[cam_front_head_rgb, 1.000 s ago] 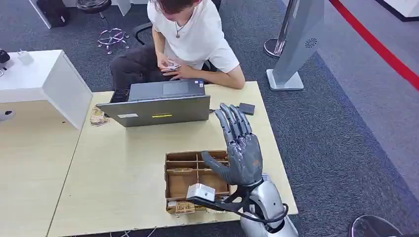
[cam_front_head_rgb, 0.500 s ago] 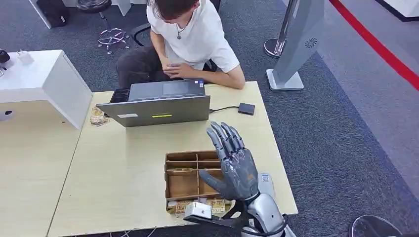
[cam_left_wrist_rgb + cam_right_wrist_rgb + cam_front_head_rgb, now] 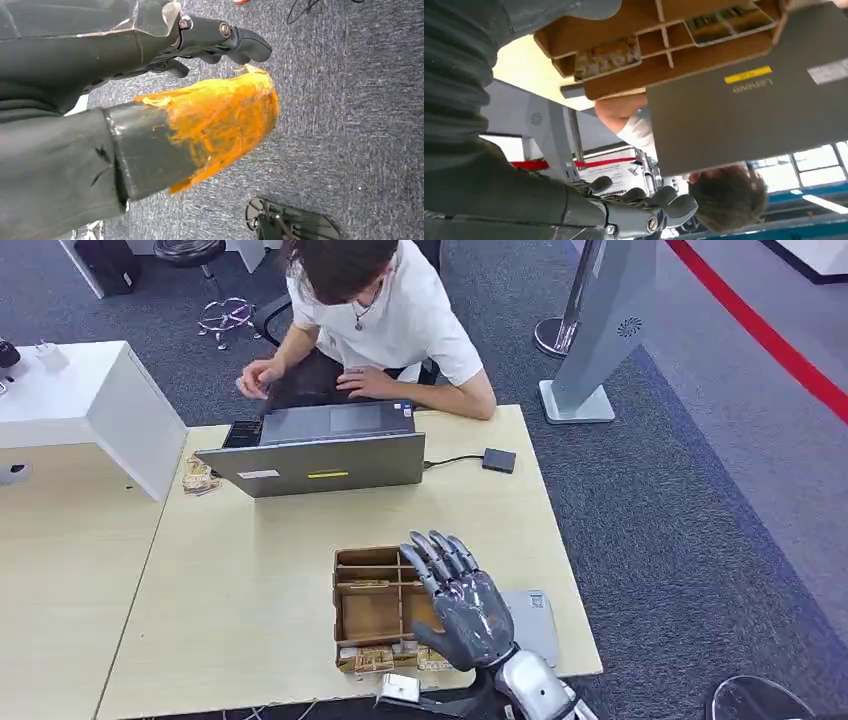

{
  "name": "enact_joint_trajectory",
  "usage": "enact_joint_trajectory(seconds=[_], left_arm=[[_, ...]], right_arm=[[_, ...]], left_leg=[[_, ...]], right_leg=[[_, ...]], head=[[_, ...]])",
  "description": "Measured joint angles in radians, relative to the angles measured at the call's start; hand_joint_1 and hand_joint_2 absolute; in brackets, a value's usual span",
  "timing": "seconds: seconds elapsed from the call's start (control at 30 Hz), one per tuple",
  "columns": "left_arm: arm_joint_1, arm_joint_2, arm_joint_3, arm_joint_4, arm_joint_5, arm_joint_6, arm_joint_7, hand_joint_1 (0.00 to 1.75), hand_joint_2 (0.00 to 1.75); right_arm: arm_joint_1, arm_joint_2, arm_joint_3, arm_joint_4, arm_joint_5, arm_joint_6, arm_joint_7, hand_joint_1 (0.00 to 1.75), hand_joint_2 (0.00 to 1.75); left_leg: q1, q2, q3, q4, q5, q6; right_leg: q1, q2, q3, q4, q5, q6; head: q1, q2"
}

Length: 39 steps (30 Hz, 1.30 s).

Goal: Pass the card to the sensor for recognition and then transmit it.

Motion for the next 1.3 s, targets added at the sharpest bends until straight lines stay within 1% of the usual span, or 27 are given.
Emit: enact_joint_trajectory(seconds=[0.3, 0.67, 0.7, 0.83, 0.87, 0.97, 1.0, 1.1, 1.2, 1.27, 1.3], left_arm=[[0.0, 0.0, 0.0, 0.0, -0.008, -0.001, -0.001, 0.0, 0.0], [0.0, 0.0, 0.0, 0.0, -0.01, -0.001, -0.001, 0.0, 0.0], [0.0, 0.0, 0.0, 0.0, -0.01, -0.001, -0.001, 0.0, 0.0], [0.0, 0.0, 0.0, 0.0, -0.011, -0.002, -0.001, 0.0, 0.0], [0.0, 0.0, 0.0, 0.0, -0.011, -0.003, -0.001, 0.0, 0.0], [0.0, 0.0, 0.0, 0.0, -0.013, -0.004, -0.001, 0.0, 0.0], [0.0, 0.0, 0.0, 0.0, -0.014, -0.004, -0.001, 0.0, 0.0], [0.0, 0.0, 0.0, 0.0, -0.015, -0.007, -0.001, 0.0, 0.0], [0.0, 0.0, 0.0, 0.0, -0.015, -0.007, -0.001, 0.0, 0.0], [0.0, 0.0, 0.0, 0.0, -0.015, -0.007, -0.001, 0.0, 0.0], [0.0, 0.0, 0.0, 0.0, -0.015, -0.007, -0.001, 0.0, 0.0]], right_arm=[[-0.014, -0.014, 0.0, 0.044, 0.03, 0.003, 0.04, 0.0, 1.75], [-0.02, -0.015, 0.0, 0.048, 0.031, 0.003, 0.047, 0.02, 1.75], [-0.021, -0.015, 0.0, 0.049, 0.031, 0.003, 0.048, 0.05, 1.75], [-0.023, -0.015, 0.0, 0.05, 0.031, 0.003, 0.049, 0.1, 1.75], [-0.024, -0.015, 0.0, 0.05, 0.03, 0.003, 0.05, 0.16, 1.75], [-0.028, -0.015, -0.001, 0.051, 0.029, 0.003, 0.051, 0.24, 1.75], [-0.031, -0.015, -0.002, 0.054, 0.027, 0.003, 0.051, 0.31, 1.75], [-0.042, -0.016, -0.004, 0.069, 0.021, 0.008, 0.054, 0.31, 1.75], [-0.045, -0.016, -0.005, 0.077, 0.02, 0.008, 0.056, 0.38, 1.75], [-0.046, -0.016, -0.006, 0.08, 0.02, 0.008, 0.06, 0.38, 1.75], [-0.047, -0.016, -0.007, 0.083, 0.019, 0.008, 0.06, 0.35, 1.75]], left_leg=[[0.0, 0.0, 0.0, 0.0, 0.0, 0.0], [0.0, 0.0, 0.0, 0.0, 0.0, 0.0], [0.0, 0.0, 0.0, 0.0, 0.0, 0.0], [0.0, 0.0, 0.0, 0.0, 0.0, 0.0], [0.0, 0.0, 0.0, 0.0, 0.0, 0.0], [0.0, 0.0, 0.0, 0.0, 0.0, 0.0], [0.0, 0.0, 0.0, 0.0, 0.0, 0.0], [0.0, 0.0, 0.0, 0.0, 0.0, 0.0], [0.0, 0.0, 0.0, 0.0, 0.0, 0.0], [0.0, 0.0, 0.0, 0.0, 0.0, 0.0], [0.0, 0.0, 0.0, 0.0, 0.0, 0.0]], right_leg=[[0.0, 0.0, 0.0, 0.0, 0.0, 0.0], [0.0, 0.0, 0.0, 0.0, 0.0, 0.0], [0.0, 0.0, 0.0, 0.0, 0.0, 0.0], [0.0, 0.0, 0.0, 0.0, 0.0, 0.0], [0.0, 0.0, 0.0, 0.0, 0.0, 0.0], [0.0, 0.0, 0.0, 0.0, 0.0, 0.0], [0.0, 0.0, 0.0, 0.0, 0.0, 0.0], [0.0, 0.0, 0.0, 0.0, 0.0, 0.0], [0.0, 0.0, 0.0, 0.0, 0.0, 0.0], [0.0, 0.0, 0.0, 0.0, 0.0, 0.0], [0.0, 0.0, 0.0, 0.0, 0.0, 0.0]], head=[[0.0, 0.0], [0.0, 0.0], [0.0, 0.0], [0.0, 0.0], [0.0, 0.0], [0.0, 0.0], [0.0, 0.0], [0.0, 0.0], [0.0, 0.0], [0.0, 0.0], [0.0, 0.0]])
